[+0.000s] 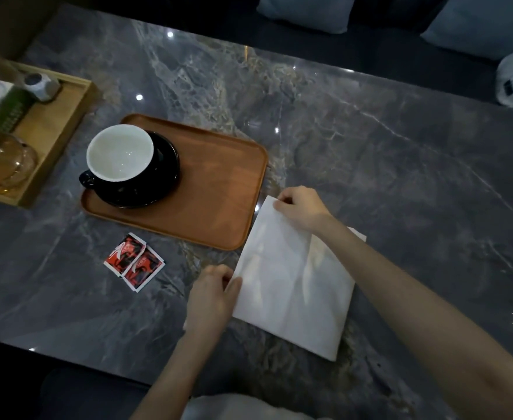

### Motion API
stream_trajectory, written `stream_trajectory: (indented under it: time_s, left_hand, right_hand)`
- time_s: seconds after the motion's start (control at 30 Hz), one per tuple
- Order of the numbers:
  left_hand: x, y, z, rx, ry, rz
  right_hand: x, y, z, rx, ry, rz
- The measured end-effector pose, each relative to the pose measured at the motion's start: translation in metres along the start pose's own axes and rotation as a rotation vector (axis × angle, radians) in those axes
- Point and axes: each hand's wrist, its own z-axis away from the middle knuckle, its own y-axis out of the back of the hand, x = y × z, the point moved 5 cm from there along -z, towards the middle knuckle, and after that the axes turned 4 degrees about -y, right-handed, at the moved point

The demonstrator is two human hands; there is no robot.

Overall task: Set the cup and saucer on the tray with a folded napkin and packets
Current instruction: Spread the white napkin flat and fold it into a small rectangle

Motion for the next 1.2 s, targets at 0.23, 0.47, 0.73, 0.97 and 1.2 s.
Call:
stream_trajectory:
  time_s: [0.23, 0.47, 0.73, 0.97, 1.2]
  left_hand:
    - [0.001, -0.002, -0.004, -0.014, -0.008, -0.066]
    - [-0.001, -0.004, -0.003, -0.006, 0.006, -0.057]
    - [0.008, 0.004, -0.011, -0.016, -0.007, -0.279]
    - [0.049, -0.043, -0.015, 0.039, -0.677, -0.297]
    - [0.044, -0.082, -0.022, -0.118, -0.692, -0.596]
  right_hand:
    - [0.002, 0.002, -0.002, 0.024, -0.075, -0.003]
    - [-0.005, 0.003, -0.006, -0.035, -0.083, 0.132]
    - [-0.015, 0.002, 0.014, 0.234, 0.035, 0.356]
    - [0.019, -0.049, 0.093, 0.568, 0.056, 0.196]
    - [0.071, -0.062, 0.097, 0.469, -0.132, 0.377]
